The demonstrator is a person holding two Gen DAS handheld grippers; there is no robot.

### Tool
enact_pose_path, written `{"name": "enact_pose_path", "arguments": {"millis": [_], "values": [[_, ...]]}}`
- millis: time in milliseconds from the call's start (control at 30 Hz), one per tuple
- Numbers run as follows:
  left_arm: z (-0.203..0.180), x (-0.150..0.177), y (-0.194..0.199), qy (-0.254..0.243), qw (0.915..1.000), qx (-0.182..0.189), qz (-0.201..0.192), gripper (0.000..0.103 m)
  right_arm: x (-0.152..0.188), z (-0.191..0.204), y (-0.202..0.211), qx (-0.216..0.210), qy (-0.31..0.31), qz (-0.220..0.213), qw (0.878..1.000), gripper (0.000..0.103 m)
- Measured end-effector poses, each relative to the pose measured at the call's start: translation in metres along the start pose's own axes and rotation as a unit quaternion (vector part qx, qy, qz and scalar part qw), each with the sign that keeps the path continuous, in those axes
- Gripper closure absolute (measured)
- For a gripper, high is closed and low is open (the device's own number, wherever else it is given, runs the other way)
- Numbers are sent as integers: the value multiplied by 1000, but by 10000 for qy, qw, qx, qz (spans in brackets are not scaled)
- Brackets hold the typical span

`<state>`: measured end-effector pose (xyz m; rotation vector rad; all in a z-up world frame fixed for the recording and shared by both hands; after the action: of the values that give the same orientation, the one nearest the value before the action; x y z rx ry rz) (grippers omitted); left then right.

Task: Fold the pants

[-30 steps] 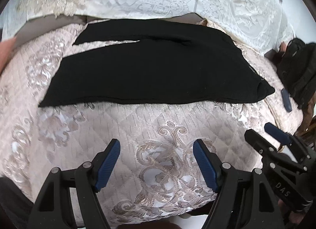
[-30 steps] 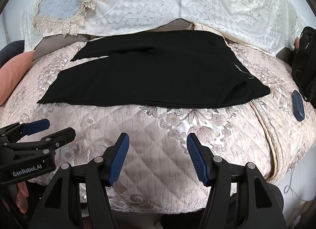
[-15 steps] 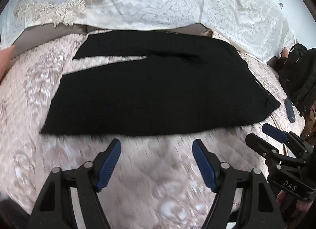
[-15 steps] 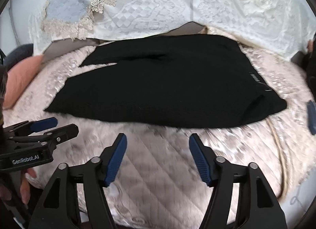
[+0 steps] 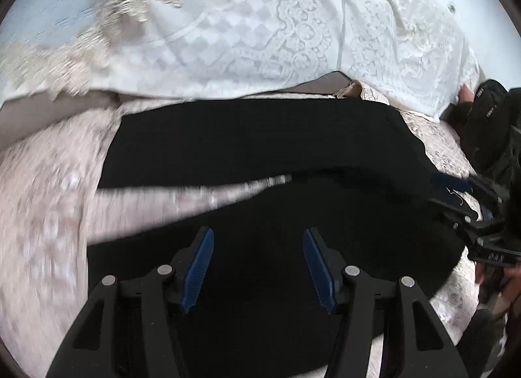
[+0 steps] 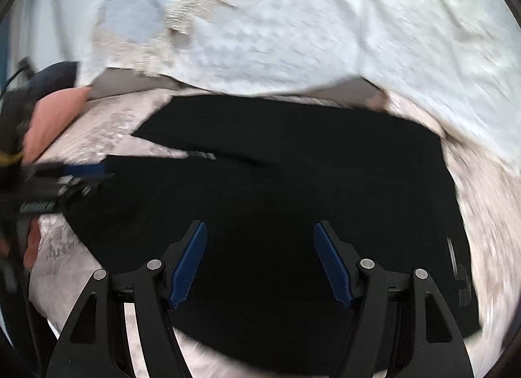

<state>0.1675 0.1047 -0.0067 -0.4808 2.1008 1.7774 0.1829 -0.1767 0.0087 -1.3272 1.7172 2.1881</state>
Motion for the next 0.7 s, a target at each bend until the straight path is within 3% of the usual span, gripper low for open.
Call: {"name": "enact_pose_path", "arguments": {"millis": [67, 167, 400, 533, 700], "values": [[10, -20, -10, -88, 9999, 44, 52, 43, -16, -7, -9, 31, 249, 108, 9996, 35], [24, -49, -24, -274, 9994, -209, 4, 43, -43, -25, -23, 50, 238, 93, 9997, 35], [50, -103, -66, -630, 9957, -658, 159, 43, -101, -63, -57, -567, -262, 243, 9978, 35], [59, -129, -93, -848, 9933, -702, 347, 43, -136, -68, -89, 15, 737, 572, 9956, 35], [76, -157, -115, -857, 9931, -650, 462, 43, -168, -100, -128, 62, 936, 976, 9908, 35]]}}
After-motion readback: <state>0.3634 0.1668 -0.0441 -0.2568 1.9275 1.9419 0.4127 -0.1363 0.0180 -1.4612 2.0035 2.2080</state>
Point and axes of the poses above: each gripper's, at about its wrist camera, not at the fingertips, and y roughly against the way its jaws point, z to its left, x to its underside, the point moved 1 cm from there along -y, roughly the way its jaws point, and after that the axes turned 10 degrees about z, right-handed, at the moved point
